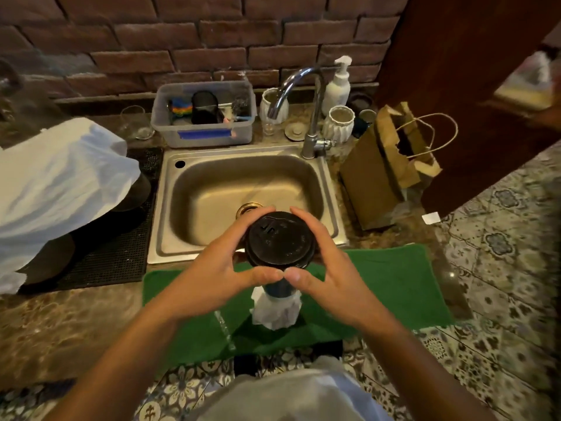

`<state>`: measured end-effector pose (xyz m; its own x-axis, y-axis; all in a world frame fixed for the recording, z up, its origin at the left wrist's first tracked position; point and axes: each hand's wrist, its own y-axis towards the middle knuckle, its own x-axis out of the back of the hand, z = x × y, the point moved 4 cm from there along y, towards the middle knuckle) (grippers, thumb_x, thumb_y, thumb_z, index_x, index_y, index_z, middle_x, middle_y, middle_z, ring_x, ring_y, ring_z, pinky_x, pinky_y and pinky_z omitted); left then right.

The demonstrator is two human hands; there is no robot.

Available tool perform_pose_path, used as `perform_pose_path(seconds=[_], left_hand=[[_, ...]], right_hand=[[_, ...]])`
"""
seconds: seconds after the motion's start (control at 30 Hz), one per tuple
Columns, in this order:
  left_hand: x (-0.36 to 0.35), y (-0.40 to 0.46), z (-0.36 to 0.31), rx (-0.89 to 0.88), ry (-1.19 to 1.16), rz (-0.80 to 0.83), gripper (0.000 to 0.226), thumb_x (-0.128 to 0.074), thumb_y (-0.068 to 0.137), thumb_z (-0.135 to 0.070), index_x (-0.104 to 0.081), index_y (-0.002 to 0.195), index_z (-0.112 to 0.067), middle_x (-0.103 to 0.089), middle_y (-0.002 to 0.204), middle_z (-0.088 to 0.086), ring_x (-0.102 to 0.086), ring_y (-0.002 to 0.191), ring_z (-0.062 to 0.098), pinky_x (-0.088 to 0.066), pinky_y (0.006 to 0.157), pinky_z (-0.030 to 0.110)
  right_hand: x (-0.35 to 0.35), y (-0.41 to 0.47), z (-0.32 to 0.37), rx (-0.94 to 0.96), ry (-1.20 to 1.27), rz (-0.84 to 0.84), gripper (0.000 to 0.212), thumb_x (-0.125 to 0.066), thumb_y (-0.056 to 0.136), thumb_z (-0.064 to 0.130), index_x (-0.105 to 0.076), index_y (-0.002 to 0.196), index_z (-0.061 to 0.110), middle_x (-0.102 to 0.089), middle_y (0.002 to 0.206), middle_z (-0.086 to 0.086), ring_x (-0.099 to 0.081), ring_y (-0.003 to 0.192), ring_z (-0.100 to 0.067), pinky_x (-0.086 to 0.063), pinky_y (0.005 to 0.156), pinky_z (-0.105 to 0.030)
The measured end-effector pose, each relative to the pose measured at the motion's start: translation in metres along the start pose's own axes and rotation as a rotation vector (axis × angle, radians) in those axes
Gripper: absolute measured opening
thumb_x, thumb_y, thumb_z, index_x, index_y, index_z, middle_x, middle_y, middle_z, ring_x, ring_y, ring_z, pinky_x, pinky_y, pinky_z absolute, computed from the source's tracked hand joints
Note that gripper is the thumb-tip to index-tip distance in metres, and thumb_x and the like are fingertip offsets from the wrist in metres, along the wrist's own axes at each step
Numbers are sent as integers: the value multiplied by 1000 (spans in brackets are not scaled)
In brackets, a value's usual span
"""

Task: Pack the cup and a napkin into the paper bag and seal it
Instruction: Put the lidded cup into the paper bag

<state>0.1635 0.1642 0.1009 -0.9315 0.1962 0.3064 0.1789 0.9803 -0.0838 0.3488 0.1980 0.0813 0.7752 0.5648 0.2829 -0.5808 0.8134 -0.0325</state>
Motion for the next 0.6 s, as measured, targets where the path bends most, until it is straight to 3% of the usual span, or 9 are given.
perform_pose_path(seconds=[0.1,0.2,0.3,0.4,0.6], left_hand=[[-33,27,-18,0,-3,-6,87,-78,70,-64,-37,145,-52,-48,146,-27,-47,139,2,-40,116,37],[-64,59,-41,7,7,-35,85,-79,66,-68,-39,141,-55,-50,143,-28,-47,139,4,-40,116,45],[-94,90,-58,-14,21,-47,88,-78,70,-64,-39,146,-45,-49,146,-24,-45,141,5,-40,117,43],[-120,117,-72,-22,-2,-59,85,-79,71,-58,-38,145,-48,-51,143,-29,-46,138,1,-41,116,32],[-164,165,-90,-38,-96,-68,95,-79,69,-62,-37,151,-37,-52,149,-12,-50,139,10,-42,115,45]], right_hand=[[48,-4,-10,19,9,4,82,-72,82,50,-31,153,45,-50,148,24,-51,136,2,-46,112,-29],[100,-4,-17,43,7,4,85,-73,78,56,-33,152,44,-54,146,17,-53,134,-1,-47,111,-33],[143,-3,-27,69,2,10,87,-75,80,50,-31,155,38,-52,147,19,-52,136,-1,-47,112,-35],[183,-4,-35,87,10,2,90,-78,80,45,-29,156,38,-48,146,28,-49,138,1,-45,113,-31],[245,-8,-46,107,114,-117,84,-79,72,57,-45,145,31,-58,138,21,-57,132,-8,-51,103,-27]])
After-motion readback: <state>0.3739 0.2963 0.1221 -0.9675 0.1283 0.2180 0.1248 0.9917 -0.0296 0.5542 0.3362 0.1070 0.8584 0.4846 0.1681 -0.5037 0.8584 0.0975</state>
